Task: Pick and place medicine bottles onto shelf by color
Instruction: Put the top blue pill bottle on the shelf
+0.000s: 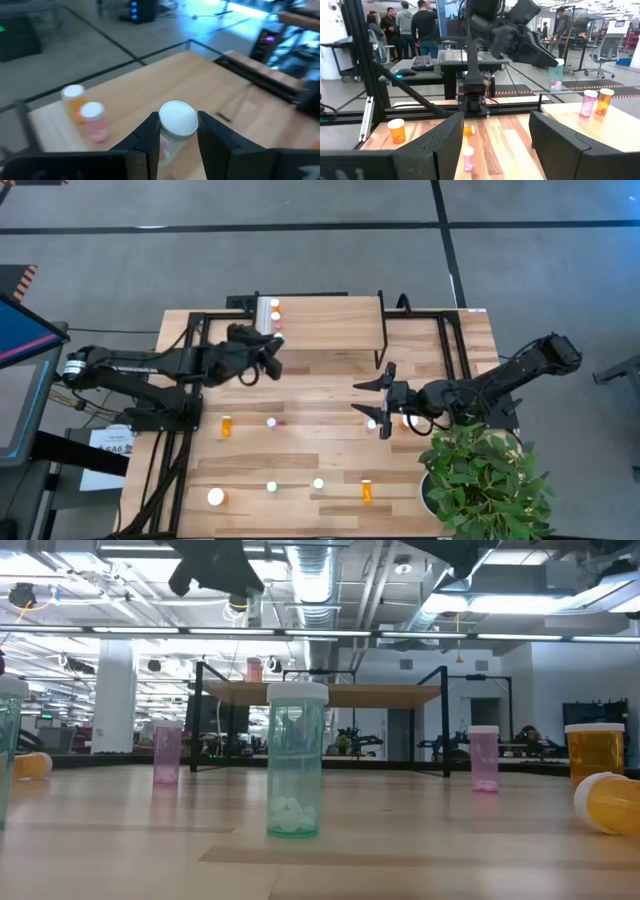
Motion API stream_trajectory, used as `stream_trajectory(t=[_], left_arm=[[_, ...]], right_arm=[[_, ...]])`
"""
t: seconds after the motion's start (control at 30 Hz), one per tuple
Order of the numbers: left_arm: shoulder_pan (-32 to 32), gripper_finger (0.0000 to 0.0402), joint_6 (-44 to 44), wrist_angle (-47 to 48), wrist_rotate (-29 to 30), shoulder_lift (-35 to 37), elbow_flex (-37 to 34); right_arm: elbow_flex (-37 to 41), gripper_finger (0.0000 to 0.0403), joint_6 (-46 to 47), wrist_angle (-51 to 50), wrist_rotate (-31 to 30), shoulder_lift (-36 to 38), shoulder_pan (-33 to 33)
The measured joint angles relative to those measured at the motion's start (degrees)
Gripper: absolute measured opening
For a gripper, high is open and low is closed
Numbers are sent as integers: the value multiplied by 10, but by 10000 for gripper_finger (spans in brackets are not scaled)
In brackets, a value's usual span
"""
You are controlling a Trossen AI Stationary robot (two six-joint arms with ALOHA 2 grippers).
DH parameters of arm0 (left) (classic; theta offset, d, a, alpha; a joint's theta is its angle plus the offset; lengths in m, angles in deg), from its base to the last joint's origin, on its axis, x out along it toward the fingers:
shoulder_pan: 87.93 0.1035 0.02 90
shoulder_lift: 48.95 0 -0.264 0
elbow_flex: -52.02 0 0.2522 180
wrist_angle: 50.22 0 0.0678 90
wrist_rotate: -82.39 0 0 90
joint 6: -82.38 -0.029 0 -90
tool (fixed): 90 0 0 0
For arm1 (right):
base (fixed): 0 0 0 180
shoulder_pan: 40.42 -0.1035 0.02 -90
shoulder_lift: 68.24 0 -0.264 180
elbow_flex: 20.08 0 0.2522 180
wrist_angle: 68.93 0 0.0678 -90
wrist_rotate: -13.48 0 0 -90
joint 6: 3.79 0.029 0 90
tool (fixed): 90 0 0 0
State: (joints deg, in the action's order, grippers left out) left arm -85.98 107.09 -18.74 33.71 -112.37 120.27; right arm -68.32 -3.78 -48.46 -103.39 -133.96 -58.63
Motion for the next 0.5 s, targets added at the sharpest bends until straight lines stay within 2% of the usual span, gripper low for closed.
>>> stream_trajectory(t=[0.1,0.27,0.5], left_arm=[[19,88,11,-3,1,-11,-3],[33,101,61,-2,46,-23,-36],[65,108,75,-15,35,-23,-52]], right_arm=[[0,249,1,-6,0,0,-1],[0,249,2,-16,0,0,-10],[0,249,1,-14,0,0,-12]])
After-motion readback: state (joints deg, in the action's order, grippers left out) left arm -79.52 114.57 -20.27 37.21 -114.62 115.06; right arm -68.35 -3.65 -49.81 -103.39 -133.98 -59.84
